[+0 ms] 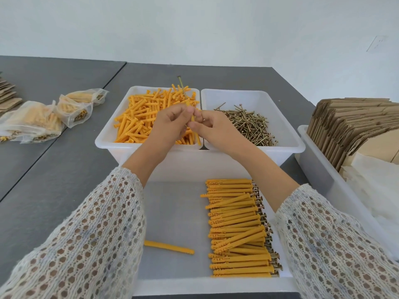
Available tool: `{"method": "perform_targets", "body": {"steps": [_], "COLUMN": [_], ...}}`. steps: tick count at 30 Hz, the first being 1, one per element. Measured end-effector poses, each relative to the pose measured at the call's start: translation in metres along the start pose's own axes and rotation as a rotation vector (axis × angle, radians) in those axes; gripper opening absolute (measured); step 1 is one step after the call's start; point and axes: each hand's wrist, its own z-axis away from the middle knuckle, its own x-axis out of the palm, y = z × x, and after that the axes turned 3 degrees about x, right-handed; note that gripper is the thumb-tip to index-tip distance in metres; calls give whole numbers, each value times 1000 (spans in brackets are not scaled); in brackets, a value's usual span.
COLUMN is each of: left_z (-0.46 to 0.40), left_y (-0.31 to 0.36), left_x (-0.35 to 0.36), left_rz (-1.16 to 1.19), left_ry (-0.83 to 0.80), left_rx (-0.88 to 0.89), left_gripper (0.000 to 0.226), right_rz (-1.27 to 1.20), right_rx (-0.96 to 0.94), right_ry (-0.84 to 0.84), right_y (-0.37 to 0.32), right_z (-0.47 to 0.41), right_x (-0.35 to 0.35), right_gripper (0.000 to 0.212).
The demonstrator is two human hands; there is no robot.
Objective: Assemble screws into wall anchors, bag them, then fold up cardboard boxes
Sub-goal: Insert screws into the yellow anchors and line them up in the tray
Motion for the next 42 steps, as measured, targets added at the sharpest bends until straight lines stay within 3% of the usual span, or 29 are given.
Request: {"method": "perform_targets", "body": {"steps": [4,7,11,13,17,20,23,26,28,32,34,37,40,42], "left_z": [-5,-8,-9,-9,-9,-10,-10,-10,-7,3,9,9,8,7], "left_y": [0,1,-1,-2,-4,-4,-4,-6,-8,-8,-8,-12,-11,-11], "left_x": [-6,-12,-14,-15,-15,-13,-13,-12,-9,-7,-12,-24,-29,-29], "left_rz": [185,378,459,471,443,415,400,332,201,-385,-805,-1168,-1173,-1136], "left_ry": [51,132,151,146,126,125,132,144,175,222,214,145,64,31], "left_rx": [-174,-271,-307,-313,-328,-328,-318,-287,-206,24,24,-216,-416,-411], "left_gripper": [55,59,56,52,41,38,34,31,31,28,23,25,36,38], "right_rz": [-102,-55,348,539,777,751,717,659,641,541,366,325,594,732], "right_rx": [98,134,201,200,20,-79,-75,-59,-41,75,183,177,267,413], "right_ry": [-109,-304,-773,-900,-801,-802,-851,-917,-939,-930,-864,-382,134,156], "right_y": [-14,-29,-44,-44,-39,-43,-44,-50,-58,-79,-88,-68,-15,22], "right_z": [11,25,54,69,87,96,108,116,121,112,98,66,30,15], "right_x": [-4,-5,19,46,92,105,105,102,98,57,19,-34,-61,-70], "right_gripper": [15,16,15,18,21,17,23,14,29,21,19,20,17,22]}}
